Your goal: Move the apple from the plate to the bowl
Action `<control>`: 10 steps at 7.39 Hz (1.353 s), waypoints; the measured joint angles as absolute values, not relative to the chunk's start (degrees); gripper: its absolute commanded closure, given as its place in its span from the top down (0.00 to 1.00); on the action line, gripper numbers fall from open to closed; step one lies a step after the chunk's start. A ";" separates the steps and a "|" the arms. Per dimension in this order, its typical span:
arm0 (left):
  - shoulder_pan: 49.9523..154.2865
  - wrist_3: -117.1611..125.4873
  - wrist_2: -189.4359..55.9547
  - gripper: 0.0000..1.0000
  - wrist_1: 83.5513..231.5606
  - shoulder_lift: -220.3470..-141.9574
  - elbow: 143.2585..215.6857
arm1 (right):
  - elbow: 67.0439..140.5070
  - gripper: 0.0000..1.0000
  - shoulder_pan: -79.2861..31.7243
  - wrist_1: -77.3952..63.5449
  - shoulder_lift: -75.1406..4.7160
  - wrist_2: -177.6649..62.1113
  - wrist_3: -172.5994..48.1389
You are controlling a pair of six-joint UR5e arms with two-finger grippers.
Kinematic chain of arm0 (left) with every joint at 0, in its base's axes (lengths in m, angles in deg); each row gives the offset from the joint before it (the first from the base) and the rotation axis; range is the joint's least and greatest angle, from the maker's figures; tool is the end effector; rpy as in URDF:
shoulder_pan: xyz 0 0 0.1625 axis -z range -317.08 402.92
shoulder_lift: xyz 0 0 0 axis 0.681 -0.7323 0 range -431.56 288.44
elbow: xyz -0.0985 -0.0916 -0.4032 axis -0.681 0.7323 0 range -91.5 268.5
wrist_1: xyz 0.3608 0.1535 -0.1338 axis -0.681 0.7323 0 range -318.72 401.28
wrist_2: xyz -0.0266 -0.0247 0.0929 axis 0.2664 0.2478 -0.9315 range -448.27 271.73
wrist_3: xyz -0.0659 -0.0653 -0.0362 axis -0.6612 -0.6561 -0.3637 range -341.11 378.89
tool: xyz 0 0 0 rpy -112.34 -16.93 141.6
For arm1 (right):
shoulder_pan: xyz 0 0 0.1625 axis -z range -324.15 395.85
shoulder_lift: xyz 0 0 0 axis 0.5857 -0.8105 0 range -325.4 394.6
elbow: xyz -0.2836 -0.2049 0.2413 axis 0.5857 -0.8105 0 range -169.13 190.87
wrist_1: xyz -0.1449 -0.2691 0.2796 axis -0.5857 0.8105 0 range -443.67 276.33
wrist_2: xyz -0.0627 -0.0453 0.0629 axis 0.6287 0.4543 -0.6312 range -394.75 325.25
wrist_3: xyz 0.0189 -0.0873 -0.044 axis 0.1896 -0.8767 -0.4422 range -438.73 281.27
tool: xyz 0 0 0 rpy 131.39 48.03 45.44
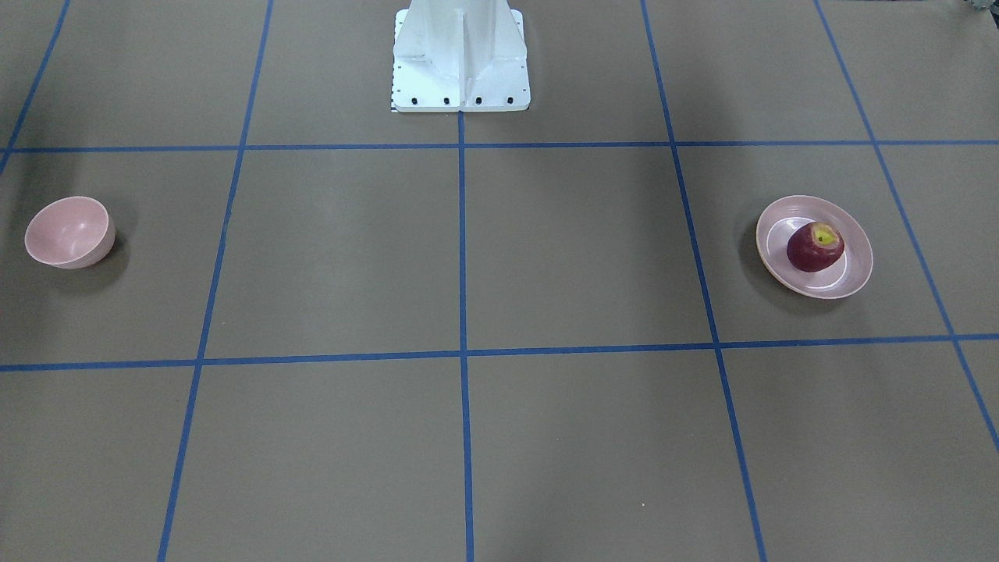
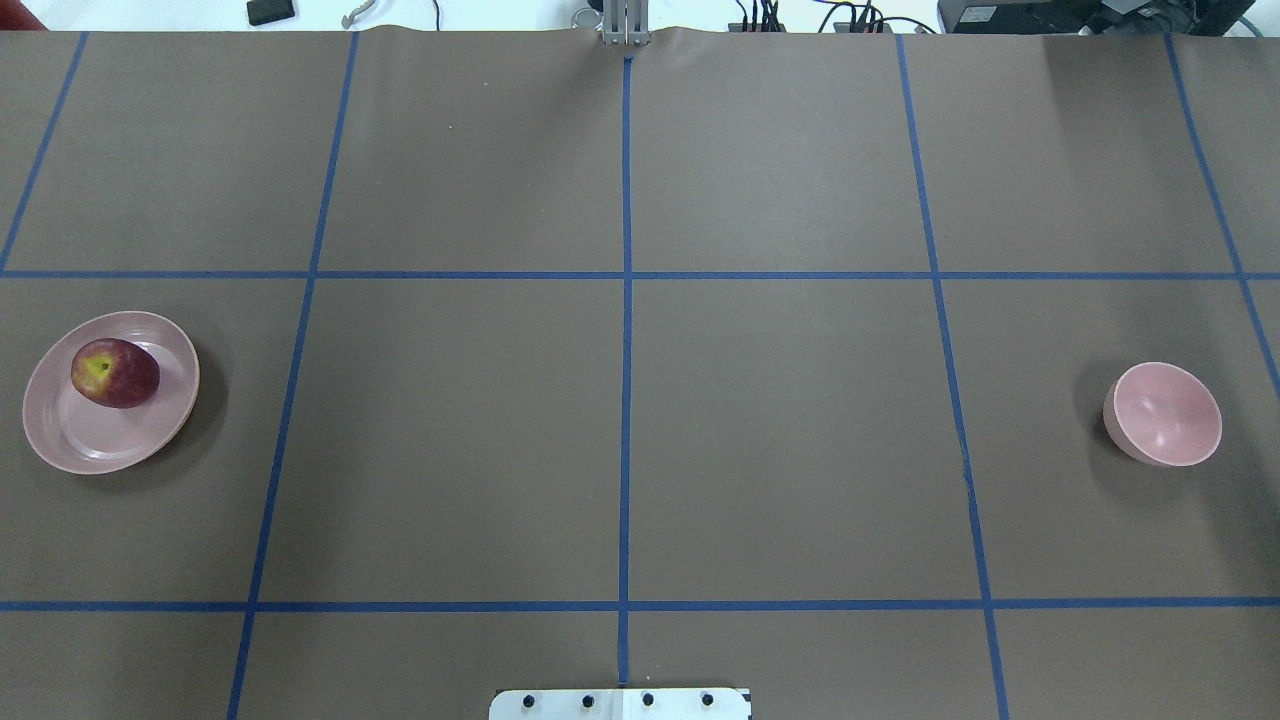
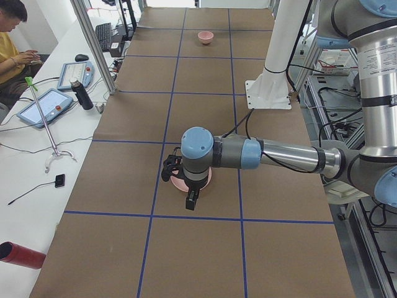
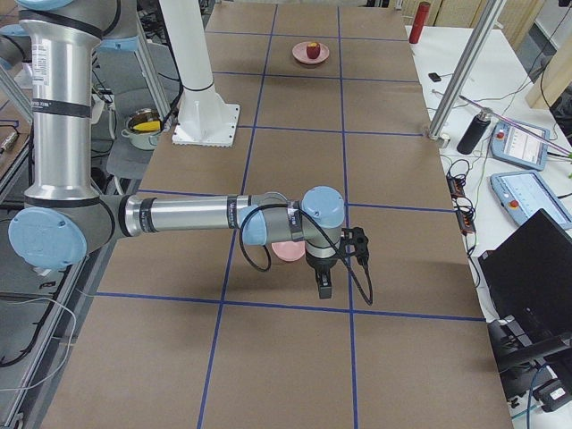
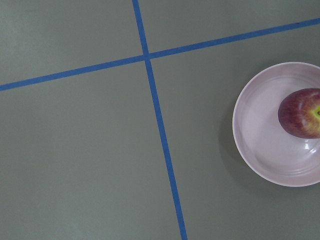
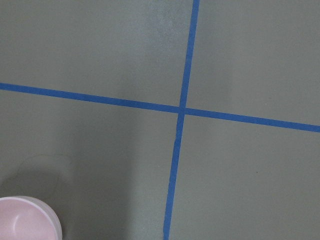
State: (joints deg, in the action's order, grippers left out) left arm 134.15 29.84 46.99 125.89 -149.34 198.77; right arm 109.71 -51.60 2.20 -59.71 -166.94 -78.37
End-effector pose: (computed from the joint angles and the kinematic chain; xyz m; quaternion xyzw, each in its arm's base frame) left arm -0.0711 -0.4000 0.5883 0.0622 0.3803 0.0871 0.9187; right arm 0.0454 -0.4713 0.6132 0.0613 -0.3605 -0.0449 0.9297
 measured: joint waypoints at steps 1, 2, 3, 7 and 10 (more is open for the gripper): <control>134.16 29.86 46.99 0.98 125.90 -149.37 198.81 | 109.79 1.00 -51.60 2.20 -59.67 -166.94 -78.36; 134.16 29.94 46.90 0.98 125.99 -149.47 199.49 | 110.01 1.00 -51.60 2.20 -59.52 -167.04 -78.15; 134.15 30.00 46.68 0.98 126.38 -149.61 201.28 | 110.52 1.00 -51.59 2.20 -59.25 -167.37 -77.48; 133.87 29.64 46.83 0.98 128.40 -150.80 203.19 | 113.59 1.00 -50.33 2.27 -59.81 -170.57 -76.22; 133.77 29.45 47.04 0.98 129.04 -151.33 202.01 | 113.25 0.99 -45.37 -4.95 -64.19 -173.26 -70.30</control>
State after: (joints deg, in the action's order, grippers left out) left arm 133.77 29.45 47.04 129.04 -151.33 202.01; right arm 113.25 -45.37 -4.95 -64.19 -173.26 -70.30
